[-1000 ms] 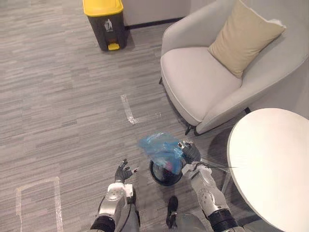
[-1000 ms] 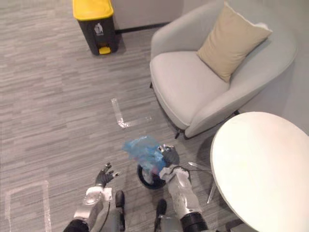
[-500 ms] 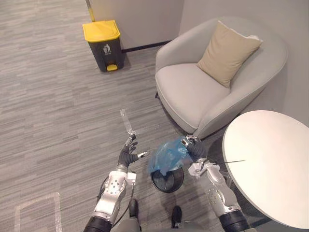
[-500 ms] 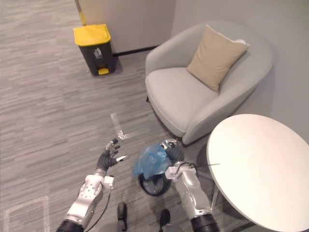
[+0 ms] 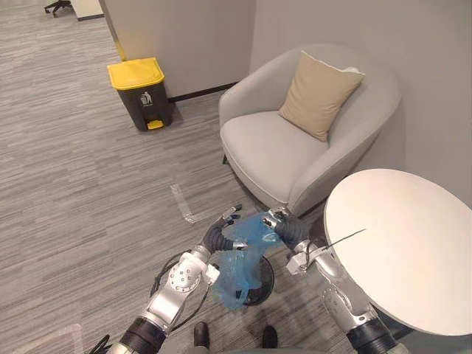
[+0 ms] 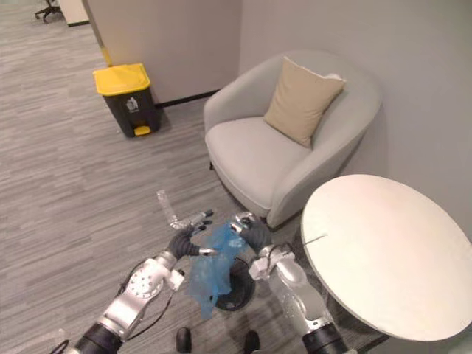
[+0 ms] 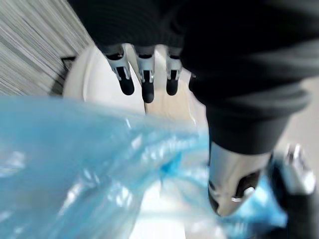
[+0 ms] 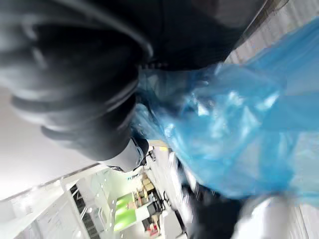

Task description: Gather rubbish on tea table into small bin, then transfer packed bag to large trash can.

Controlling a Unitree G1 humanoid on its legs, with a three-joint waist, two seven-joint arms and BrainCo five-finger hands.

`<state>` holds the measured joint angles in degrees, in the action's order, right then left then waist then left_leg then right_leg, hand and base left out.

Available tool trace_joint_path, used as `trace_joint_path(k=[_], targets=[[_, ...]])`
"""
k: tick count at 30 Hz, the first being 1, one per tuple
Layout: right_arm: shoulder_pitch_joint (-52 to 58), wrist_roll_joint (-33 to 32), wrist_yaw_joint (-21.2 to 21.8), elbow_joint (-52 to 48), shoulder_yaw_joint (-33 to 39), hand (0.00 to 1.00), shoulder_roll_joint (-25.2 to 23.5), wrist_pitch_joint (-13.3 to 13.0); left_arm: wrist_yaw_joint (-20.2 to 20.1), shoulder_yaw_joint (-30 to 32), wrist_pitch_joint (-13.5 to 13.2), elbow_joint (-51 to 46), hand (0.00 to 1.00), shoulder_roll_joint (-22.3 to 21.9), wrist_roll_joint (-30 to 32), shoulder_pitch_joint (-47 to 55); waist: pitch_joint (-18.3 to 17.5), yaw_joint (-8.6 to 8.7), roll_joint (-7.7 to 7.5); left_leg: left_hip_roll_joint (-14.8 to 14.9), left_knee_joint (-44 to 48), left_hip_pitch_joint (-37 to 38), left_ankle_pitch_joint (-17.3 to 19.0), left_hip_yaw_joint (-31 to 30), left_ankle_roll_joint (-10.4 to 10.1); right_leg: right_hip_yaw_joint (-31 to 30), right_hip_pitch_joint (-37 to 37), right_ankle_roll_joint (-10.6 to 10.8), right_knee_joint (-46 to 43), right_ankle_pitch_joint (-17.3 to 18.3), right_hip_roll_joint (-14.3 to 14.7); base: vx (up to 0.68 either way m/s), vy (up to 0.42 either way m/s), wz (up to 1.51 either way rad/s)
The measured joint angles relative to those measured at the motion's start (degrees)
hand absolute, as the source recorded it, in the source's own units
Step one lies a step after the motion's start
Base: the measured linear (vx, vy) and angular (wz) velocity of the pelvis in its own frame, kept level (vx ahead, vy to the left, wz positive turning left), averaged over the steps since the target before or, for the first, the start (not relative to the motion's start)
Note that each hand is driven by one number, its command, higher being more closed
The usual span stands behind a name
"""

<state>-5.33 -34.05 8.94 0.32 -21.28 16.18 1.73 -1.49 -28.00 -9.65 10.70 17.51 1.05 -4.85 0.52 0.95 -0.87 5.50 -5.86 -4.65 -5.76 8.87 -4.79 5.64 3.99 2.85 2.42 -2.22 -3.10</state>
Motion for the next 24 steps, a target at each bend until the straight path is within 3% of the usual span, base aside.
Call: trace_joint_path(k=[9, 16, 24], targets=[[-2.9, -3.7, -0.1, 0.0, -4.5, 1.0, -0.4, 1.0, 0.2, -3.4, 0.0, 4.9, 0.0, -2.0, 4.3, -2.6, -0.8, 0.07, -0.3, 0.0, 0.0, 0.3, 0.0, -0.2, 0.0, -0.4, -0.1, 0.0, 0.0, -0.5, 0.0, -0.01, 0.003, -0.02], [-3.2, -7.9, -1.2, -5.3, -8.0, 1.0, -0.4, 1.2, 5.3, -3.1, 0.5, 9.3, 0.0, -5.3, 12.4, -3.6, -1.7, 0.08, -0.53, 0.1, 0.0, -0.3, -0.1, -0.4, -0.2, -0.4, -0.1, 0.0, 1.1, -1.3, 0.1, 0.0, 0.0, 0.0], [-3.9, -12.2, -3.1, -7.9, -10.9, 1.0, -0.8, 1.2, 8.3, -2.8, 0.4, 12.4, 0.0, -8.8, 14.8, -3.4, -2.3, -0.09, -0.96, 0.1, 0.0, -0.1, -0.2, -0.7, -0.2, -0.2, -0.3, -0.1, 1.0, -1.4, 0.3, 0.0, 0.0, 0.0]])
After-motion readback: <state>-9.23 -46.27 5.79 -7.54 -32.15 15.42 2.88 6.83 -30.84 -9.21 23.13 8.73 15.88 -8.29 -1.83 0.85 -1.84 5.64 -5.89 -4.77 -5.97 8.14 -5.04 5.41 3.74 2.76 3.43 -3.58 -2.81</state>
